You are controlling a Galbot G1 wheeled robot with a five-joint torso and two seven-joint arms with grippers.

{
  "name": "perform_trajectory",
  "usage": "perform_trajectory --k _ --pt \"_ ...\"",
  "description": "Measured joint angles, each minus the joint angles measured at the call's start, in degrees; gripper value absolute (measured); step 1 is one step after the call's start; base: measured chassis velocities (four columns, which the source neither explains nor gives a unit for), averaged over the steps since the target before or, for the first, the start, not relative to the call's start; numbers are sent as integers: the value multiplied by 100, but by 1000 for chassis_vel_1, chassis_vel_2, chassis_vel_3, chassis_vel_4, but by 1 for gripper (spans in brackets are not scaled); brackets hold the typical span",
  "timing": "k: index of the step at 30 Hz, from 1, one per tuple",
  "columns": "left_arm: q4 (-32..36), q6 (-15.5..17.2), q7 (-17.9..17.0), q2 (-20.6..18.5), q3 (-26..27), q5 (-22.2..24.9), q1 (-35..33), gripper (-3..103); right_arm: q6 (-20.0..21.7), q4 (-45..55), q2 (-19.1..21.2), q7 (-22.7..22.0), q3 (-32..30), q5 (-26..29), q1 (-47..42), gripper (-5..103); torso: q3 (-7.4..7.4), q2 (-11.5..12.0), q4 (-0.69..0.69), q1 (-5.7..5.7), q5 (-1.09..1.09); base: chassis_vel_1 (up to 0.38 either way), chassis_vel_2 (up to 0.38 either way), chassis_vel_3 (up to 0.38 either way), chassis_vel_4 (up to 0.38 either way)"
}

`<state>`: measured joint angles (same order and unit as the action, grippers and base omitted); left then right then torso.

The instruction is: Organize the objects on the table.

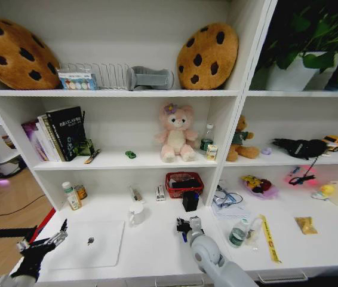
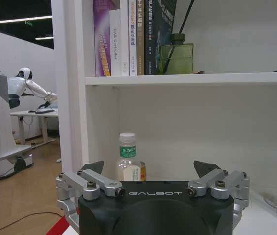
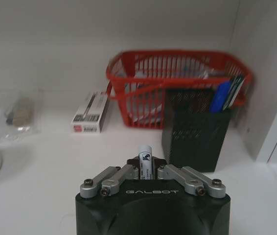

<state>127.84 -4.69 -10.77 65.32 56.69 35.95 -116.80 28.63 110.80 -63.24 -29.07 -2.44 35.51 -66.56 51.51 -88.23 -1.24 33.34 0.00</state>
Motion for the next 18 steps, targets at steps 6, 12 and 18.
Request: perform_trajectory --k 6,12,18 --pt "0 0 0 0 0 0 0 100 -1261 -36 216 558 -544 -1176 -103 12 0 0 -1 0 0 0 0 0 0" --pt "0 0 0 0 0 0 0 100 -1935 -123 246 831 -791 -1524 181 12 0 0 -1 0 0 0 0 0 0" --pt "0 0 0 0 0 0 0 100 -2103 -560 139 969 -569 -1610 750 12 0 0 1 0 -1 0 0 0 0"
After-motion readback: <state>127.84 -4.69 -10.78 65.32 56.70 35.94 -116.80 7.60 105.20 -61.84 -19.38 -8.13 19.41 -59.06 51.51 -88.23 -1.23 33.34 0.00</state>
